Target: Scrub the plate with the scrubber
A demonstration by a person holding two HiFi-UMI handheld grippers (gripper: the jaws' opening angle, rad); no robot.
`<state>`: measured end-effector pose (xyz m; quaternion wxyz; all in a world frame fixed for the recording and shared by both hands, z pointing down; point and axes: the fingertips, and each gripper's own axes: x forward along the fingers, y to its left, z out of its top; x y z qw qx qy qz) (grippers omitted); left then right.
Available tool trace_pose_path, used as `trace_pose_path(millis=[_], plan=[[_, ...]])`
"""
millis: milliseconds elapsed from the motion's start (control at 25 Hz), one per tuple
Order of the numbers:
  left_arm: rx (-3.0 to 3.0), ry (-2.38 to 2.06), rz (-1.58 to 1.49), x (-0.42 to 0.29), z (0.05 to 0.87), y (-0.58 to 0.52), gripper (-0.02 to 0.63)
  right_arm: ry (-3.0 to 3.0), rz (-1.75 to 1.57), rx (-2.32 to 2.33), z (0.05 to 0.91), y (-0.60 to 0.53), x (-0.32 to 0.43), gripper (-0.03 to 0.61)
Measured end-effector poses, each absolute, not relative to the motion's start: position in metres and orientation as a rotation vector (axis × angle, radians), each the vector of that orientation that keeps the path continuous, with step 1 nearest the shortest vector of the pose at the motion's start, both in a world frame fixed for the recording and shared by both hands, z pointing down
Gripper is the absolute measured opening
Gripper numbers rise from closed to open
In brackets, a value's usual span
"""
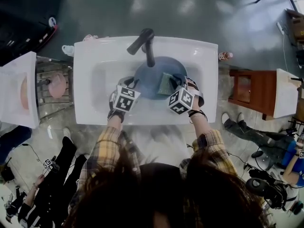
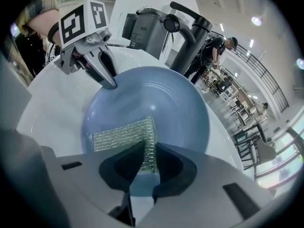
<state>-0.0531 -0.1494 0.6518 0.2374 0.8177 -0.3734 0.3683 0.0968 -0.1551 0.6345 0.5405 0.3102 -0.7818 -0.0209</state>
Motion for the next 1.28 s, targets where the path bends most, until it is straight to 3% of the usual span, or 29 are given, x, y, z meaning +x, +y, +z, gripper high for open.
trace_pose_path(millis=[360, 1280], plan=[[2.234, -0.968, 1.043, -0.05, 0.656, -0.145, 0.061, -1.789, -0.232, 0.794, 0.605, -0.189, 0.118, 0.084], [2.181, -0.947, 1.059, -0.048, 0.656, -0.139, 0.064, -1.937, -0.241, 0.772, 0.591, -0.205, 0.015, 0.086]])
